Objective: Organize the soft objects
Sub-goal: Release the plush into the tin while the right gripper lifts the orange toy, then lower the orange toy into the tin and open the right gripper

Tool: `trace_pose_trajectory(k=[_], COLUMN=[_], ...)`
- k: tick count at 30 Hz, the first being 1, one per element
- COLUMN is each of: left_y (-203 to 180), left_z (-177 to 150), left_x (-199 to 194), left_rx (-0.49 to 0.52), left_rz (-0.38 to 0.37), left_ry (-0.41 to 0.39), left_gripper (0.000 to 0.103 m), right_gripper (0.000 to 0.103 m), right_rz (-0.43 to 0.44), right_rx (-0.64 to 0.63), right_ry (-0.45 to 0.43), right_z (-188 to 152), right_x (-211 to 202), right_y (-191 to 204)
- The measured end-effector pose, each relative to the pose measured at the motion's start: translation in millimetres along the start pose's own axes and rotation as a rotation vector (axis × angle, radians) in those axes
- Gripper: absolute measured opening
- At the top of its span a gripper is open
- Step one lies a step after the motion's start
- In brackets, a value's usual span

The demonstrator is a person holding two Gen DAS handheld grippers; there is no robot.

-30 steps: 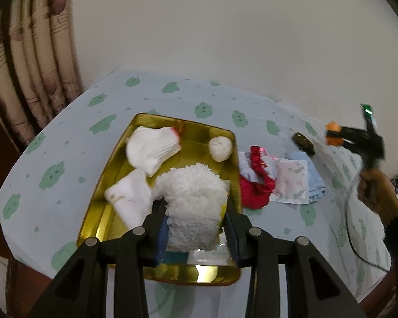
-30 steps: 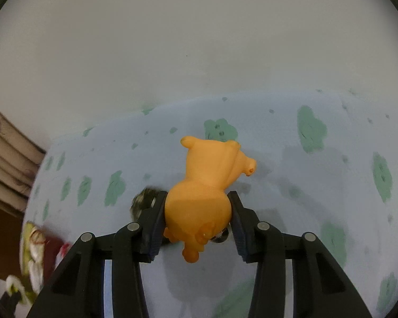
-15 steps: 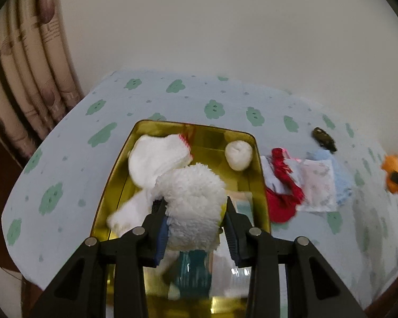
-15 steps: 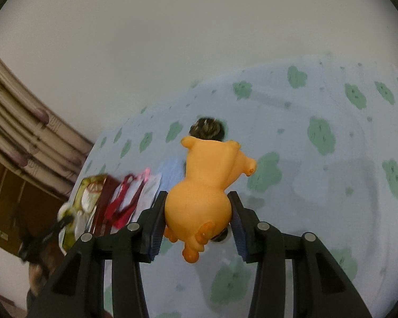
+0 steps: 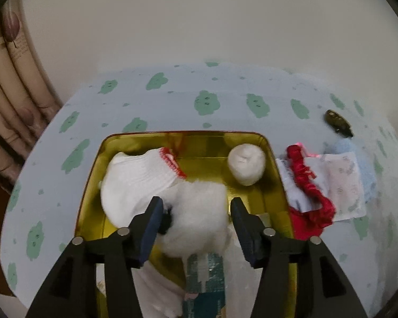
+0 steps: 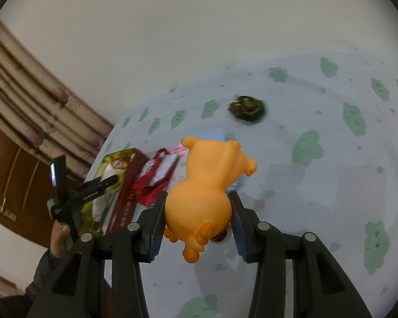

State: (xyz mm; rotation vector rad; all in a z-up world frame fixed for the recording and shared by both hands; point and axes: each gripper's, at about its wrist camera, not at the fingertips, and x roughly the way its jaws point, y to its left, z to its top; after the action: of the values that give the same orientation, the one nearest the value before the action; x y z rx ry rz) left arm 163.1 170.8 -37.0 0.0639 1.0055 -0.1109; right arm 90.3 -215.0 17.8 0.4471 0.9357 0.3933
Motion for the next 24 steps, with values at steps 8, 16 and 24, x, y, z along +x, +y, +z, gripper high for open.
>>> trace_pose_trajectory(k=[8, 16, 24], left_y=[19.3, 24.2, 23.6], left_z=[-2.9, -9.4, -66.1], left_x=[-32.7, -56.1, -106.4], left_rx=[-0.098, -0.069, -0.119], left_rz=[0.055, 0.092, 0.064], left_ry=[-0.051, -0.082, -0.112], left_gripper=[0.058, 0.068, 0.068], right_gripper=[0.042, 0.042, 0.043], right_rz=[0.072, 0.15, 0.204], right_rx=[-0.103, -0.227, -0.315], right_ry=[0.017, 0.06, 0.159], right_z=[8.7, 15.3, 11.4], right_x=[10.9, 45.5, 101.3], right_y=[52.7, 118.0, 172.4])
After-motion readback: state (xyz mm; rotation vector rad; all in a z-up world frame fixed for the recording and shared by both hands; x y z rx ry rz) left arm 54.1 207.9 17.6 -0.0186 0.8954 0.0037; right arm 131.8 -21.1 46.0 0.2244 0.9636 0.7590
